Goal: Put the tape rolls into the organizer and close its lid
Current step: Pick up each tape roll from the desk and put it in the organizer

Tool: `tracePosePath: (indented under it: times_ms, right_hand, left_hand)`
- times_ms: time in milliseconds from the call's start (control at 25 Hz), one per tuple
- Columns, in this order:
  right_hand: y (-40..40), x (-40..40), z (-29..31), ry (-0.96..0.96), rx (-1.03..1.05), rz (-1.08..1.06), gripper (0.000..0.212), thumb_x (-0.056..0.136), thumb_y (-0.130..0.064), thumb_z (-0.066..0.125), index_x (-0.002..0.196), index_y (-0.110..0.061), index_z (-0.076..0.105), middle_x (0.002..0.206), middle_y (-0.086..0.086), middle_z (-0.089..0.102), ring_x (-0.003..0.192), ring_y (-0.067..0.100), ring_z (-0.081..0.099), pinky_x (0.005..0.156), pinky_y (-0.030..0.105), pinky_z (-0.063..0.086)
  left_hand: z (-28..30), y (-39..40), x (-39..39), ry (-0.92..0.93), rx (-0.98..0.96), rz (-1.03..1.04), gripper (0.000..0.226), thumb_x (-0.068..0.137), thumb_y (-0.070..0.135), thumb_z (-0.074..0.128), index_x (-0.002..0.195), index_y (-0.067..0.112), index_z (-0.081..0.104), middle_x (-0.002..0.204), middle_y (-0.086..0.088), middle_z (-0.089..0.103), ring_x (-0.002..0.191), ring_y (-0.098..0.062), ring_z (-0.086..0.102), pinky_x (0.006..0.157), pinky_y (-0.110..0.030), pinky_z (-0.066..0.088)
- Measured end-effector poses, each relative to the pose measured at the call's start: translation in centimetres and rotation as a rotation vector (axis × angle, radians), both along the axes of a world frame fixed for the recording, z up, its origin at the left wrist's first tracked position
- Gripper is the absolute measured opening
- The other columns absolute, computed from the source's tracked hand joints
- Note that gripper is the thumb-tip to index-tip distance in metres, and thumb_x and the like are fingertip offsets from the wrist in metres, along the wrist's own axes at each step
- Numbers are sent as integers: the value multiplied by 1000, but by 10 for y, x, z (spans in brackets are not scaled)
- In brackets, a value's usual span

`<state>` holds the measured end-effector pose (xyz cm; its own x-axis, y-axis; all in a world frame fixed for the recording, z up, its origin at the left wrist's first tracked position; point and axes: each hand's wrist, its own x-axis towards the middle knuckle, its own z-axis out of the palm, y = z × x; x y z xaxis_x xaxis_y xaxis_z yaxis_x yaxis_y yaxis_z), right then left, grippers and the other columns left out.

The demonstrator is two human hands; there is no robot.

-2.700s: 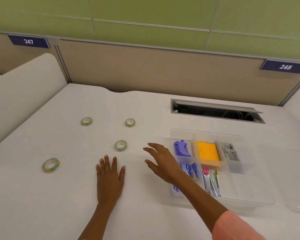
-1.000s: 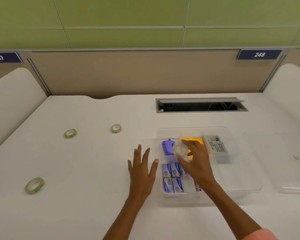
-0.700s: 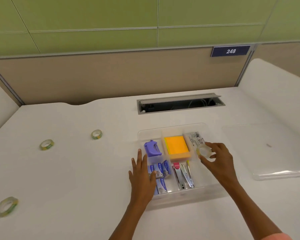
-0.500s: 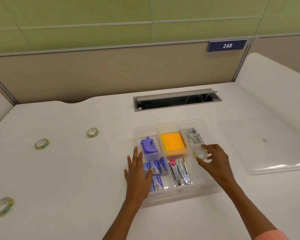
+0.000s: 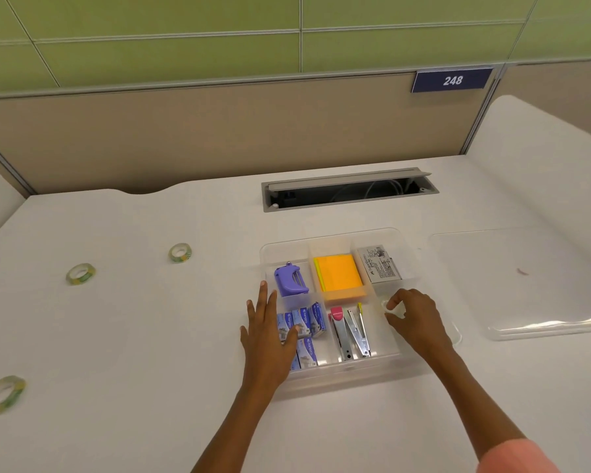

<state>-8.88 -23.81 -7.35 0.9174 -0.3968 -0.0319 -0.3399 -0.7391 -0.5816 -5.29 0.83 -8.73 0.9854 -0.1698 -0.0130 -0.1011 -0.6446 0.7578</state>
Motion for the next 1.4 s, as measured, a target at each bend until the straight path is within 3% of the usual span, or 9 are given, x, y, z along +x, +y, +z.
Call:
tracePosePath:
  times_ms: [200, 520, 1120, 1400]
  right_hand:
    - [1, -1, 0, 3, -22, 15, 17, 73, -7, 72, 87, -6, 63, 105, 17, 66, 89, 35, 58, 75, 35, 46]
    - [5, -1, 4, 33, -74, 37, 30, 78, -8, 69, 106, -5, 61, 119, 18, 60, 99, 35, 59, 82, 37, 46]
    - [8, -4, 10, 13, -73, 60, 32, 74, 0, 69, 105, -4, 63, 110, 21, 66, 97, 39, 61, 82, 41, 50]
    - [13, -9, 22, -189, -23, 5, 20, 77, 0, 66, 96, -5, 66, 112, 17, 66, 100, 36, 63, 85, 39, 50]
  left_hand:
    - [-1, 0, 0, 2, 5, 9, 73, 85, 32, 55, 142, 22, 9, 155, 4, -4, 143, -23, -3, 113, -54, 6]
    - [-2, 0, 1, 13, 0, 15, 75, 84, 33, 55, 142, 22, 9, 155, 4, -4, 143, -22, -3, 113, -54, 5]
    - [1, -1, 0, 6, 30, 10, 75, 85, 34, 54, 142, 22, 6, 155, 3, -6, 143, -22, -5, 113, -52, 3]
    - [10, 2, 0, 5, -48, -6, 70, 87, 30, 53, 142, 21, 9, 155, 2, 0, 143, -22, -3, 113, -53, 6]
